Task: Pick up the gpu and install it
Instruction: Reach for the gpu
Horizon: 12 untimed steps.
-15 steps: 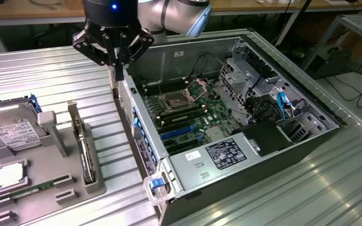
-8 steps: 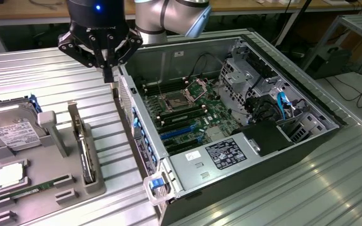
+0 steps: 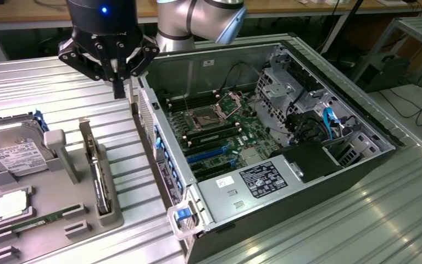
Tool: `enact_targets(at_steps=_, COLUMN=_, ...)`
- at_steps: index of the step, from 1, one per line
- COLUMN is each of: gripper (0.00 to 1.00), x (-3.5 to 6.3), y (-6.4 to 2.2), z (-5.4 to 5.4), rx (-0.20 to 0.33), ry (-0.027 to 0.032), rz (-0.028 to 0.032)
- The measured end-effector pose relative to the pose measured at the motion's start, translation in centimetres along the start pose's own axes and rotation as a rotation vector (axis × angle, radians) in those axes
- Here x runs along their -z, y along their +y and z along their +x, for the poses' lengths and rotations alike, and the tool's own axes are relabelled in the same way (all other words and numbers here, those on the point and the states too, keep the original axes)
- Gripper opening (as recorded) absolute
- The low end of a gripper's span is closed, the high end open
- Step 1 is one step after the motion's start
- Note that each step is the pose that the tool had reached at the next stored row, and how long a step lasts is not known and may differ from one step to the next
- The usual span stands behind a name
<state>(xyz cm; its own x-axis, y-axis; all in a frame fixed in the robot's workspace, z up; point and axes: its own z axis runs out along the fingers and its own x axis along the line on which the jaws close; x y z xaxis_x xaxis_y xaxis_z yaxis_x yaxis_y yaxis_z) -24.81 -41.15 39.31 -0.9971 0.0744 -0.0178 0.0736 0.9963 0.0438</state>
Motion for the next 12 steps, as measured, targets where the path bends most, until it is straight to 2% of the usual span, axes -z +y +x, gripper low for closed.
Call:
enact_targets(at_steps=4, gripper=0.11, x=0.03, y=-0.46, z=0.6, rx=0.002, ry=0.0002, rz=-0.0001)
enact_targets(at_steps=12, gripper=0.11, x=0.09, y=-1.98, z=0.7, rx=0.003, ry=0.0003, rz=0.0)
